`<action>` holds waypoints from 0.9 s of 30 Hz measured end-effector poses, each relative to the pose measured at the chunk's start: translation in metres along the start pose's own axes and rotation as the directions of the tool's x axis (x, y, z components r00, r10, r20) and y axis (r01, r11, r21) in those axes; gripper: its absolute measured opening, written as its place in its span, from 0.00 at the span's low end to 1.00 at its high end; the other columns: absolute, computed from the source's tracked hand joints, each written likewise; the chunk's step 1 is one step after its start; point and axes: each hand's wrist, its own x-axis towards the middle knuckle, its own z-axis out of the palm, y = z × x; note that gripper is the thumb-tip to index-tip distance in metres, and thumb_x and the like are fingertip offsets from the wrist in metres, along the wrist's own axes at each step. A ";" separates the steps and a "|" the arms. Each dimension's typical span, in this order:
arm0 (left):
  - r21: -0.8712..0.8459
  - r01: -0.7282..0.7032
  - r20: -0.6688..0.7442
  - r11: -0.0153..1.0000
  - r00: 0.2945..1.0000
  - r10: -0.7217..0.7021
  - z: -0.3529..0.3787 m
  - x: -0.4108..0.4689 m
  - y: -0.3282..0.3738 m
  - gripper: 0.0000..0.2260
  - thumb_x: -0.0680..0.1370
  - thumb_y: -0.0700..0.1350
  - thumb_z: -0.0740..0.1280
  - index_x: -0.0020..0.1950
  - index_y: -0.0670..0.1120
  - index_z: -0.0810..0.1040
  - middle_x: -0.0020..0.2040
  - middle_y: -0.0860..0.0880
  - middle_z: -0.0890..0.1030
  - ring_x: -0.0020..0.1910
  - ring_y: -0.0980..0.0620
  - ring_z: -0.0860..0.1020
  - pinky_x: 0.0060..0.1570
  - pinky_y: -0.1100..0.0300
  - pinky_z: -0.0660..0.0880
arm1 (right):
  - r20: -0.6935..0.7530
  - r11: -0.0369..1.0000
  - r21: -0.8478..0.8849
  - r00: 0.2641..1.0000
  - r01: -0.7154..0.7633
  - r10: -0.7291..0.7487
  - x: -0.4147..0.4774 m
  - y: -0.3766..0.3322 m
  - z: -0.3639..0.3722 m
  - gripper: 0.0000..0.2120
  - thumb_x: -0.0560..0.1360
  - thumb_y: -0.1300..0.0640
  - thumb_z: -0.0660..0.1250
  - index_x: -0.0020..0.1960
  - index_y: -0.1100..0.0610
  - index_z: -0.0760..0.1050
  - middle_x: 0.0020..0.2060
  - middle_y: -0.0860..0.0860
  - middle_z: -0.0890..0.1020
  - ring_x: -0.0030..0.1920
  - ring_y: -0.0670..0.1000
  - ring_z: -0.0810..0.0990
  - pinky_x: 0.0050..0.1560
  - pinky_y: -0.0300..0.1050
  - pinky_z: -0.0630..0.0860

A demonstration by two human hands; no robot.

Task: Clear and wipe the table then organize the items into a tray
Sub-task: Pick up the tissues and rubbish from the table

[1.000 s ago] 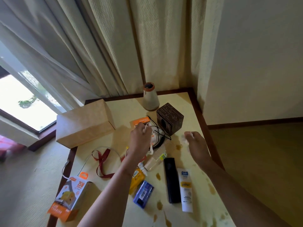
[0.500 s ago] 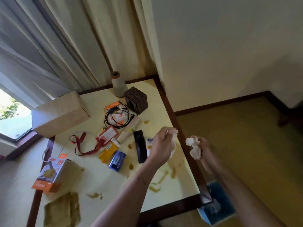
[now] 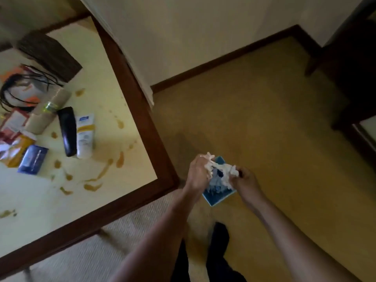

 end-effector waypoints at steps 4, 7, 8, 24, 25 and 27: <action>0.089 0.136 0.016 0.987 0.990 -0.138 0.029 0.054 -0.084 0.10 0.81 0.50 0.60 0.47 0.47 0.77 0.46 0.47 0.80 0.45 0.51 0.79 0.45 0.56 0.75 | -0.043 0.995 0.035 0.995 -0.092 0.093 0.054 0.077 0.000 0.12 0.78 0.66 0.64 0.52 0.51 0.81 0.49 0.53 0.85 0.50 0.53 0.84 0.52 0.54 0.80; 0.201 0.175 -0.001 0.964 0.984 -0.178 0.031 0.094 -0.138 0.10 0.87 0.47 0.55 0.50 0.53 0.74 0.56 0.48 0.76 0.55 0.51 0.75 0.59 0.53 0.74 | -0.075 0.988 0.076 0.987 -0.134 0.140 0.094 0.118 0.012 0.13 0.77 0.68 0.64 0.53 0.55 0.82 0.49 0.55 0.86 0.50 0.56 0.84 0.49 0.53 0.81; 0.231 0.175 -0.006 0.957 0.984 -0.179 0.035 0.114 -0.164 0.10 0.87 0.46 0.54 0.54 0.50 0.74 0.57 0.48 0.75 0.57 0.50 0.74 0.61 0.52 0.74 | -0.078 0.985 0.097 0.986 -0.143 0.150 0.115 0.138 0.019 0.13 0.77 0.69 0.64 0.54 0.56 0.82 0.49 0.56 0.86 0.50 0.56 0.84 0.47 0.50 0.80; 0.698 0.083 0.047 0.711 0.986 -0.161 0.061 0.283 -0.350 0.20 0.85 0.43 0.57 0.78 0.43 0.67 0.74 0.39 0.72 0.73 0.38 0.72 0.71 0.48 0.69 | -0.107 0.937 0.149 0.936 -0.317 0.334 0.306 0.281 0.072 0.25 0.83 0.61 0.56 0.80 0.58 0.61 0.72 0.57 0.74 0.69 0.59 0.75 0.63 0.46 0.72; 0.718 0.059 0.059 0.694 0.988 -0.144 0.060 0.279 -0.345 0.20 0.85 0.42 0.57 0.78 0.43 0.67 0.74 0.39 0.72 0.73 0.39 0.71 0.72 0.48 0.69 | -0.099 0.943 0.120 0.942 -0.310 0.322 0.300 0.273 0.070 0.26 0.83 0.61 0.56 0.80 0.57 0.61 0.73 0.56 0.73 0.70 0.58 0.74 0.64 0.45 0.71; 0.751 -0.013 0.074 0.660 0.995 -0.064 0.059 0.267 -0.331 0.19 0.85 0.41 0.57 0.76 0.42 0.69 0.74 0.40 0.72 0.73 0.40 0.70 0.72 0.50 0.68 | -0.101 0.968 0.044 0.963 -0.248 0.251 0.283 0.257 0.064 0.25 0.82 0.59 0.58 0.78 0.54 0.65 0.72 0.55 0.74 0.69 0.58 0.75 0.70 0.50 0.71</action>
